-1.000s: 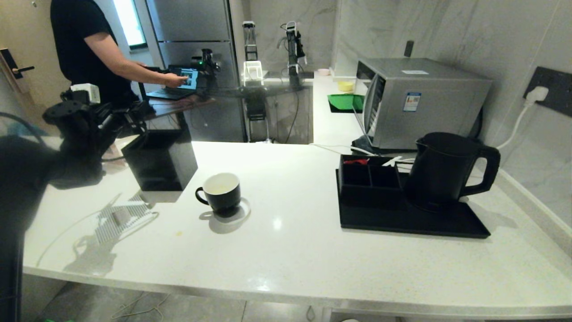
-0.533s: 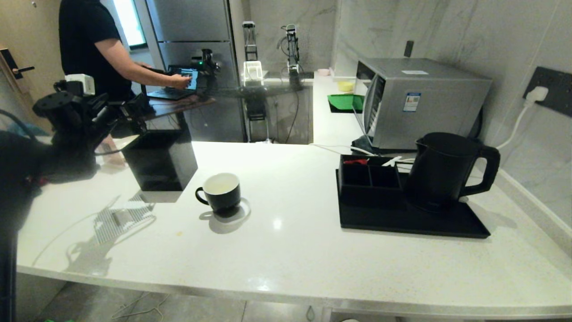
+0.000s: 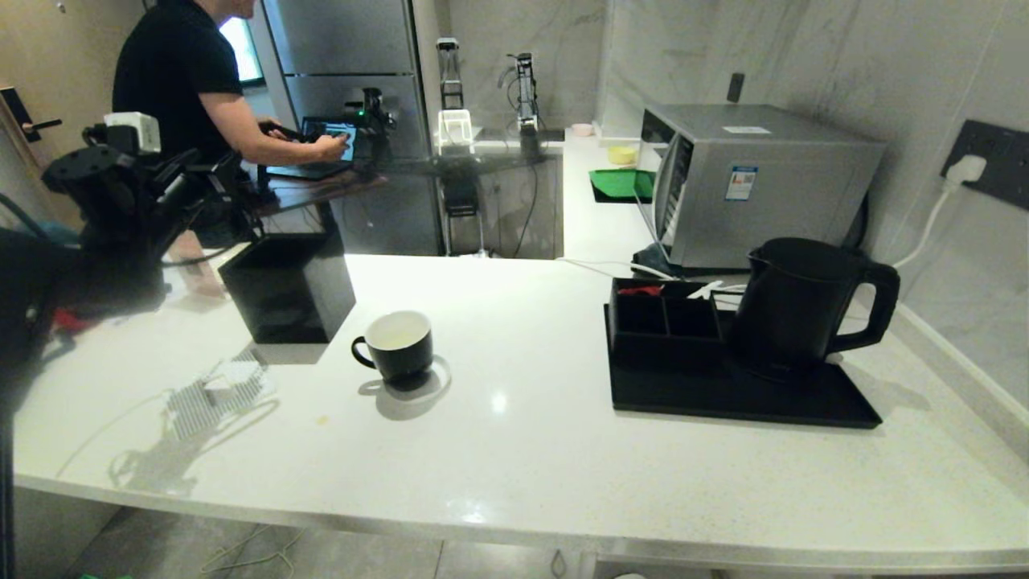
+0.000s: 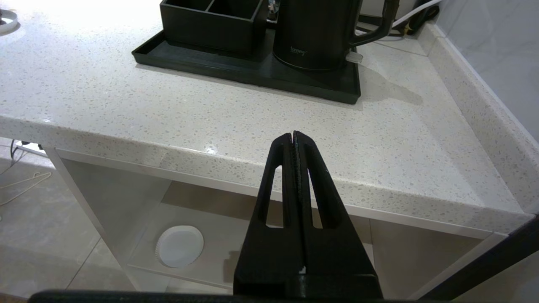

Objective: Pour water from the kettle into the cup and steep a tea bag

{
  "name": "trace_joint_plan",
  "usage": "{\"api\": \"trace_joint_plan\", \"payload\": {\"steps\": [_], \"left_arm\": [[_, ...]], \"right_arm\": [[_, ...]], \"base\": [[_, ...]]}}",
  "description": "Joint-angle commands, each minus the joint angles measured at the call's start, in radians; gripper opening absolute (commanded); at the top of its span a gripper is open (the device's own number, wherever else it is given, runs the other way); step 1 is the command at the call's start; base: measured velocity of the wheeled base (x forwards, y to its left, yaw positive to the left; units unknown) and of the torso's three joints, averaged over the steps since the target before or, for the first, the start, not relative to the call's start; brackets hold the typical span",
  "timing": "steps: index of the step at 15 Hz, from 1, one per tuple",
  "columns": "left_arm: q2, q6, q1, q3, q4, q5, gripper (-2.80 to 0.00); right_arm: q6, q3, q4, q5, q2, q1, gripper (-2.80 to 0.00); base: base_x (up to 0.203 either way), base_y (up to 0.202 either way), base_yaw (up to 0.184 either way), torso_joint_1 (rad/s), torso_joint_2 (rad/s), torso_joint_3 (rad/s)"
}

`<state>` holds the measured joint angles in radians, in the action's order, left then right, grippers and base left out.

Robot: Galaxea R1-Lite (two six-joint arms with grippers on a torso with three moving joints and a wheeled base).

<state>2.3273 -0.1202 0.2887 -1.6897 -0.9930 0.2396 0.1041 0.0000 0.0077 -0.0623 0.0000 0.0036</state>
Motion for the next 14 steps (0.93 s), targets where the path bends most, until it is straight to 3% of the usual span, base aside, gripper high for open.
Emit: {"api": "trace_joint_plan", "payload": {"steps": [1, 8, 14], "left_arm": [[-0.045, 0.0, -0.009, 0.016, -0.005, -0.002, -2.8], [-0.362, 0.017, -0.004, 0.404, 0.022, -0.009, -2.8], [-0.684, 0.058, -0.019, 0.894, 0.023, -0.004, -2.8]], "right_arm": [[0.001, 0.0, 0.0, -0.001, 0.0, 0.001, -2.8], [0.0, 0.0, 0.0, -0.001, 0.0, 0.0, -2.8], [0.0, 0.0, 0.0, -0.001, 0.0, 0.001, -2.8]], "base": [[0.0, 0.0, 0.0, 0.0, 0.0, 0.0], [0.0, 0.0, 0.0, 0.0, 0.0, 0.0], [0.0, 0.0, 0.0, 0.0, 0.0, 0.0]]}}
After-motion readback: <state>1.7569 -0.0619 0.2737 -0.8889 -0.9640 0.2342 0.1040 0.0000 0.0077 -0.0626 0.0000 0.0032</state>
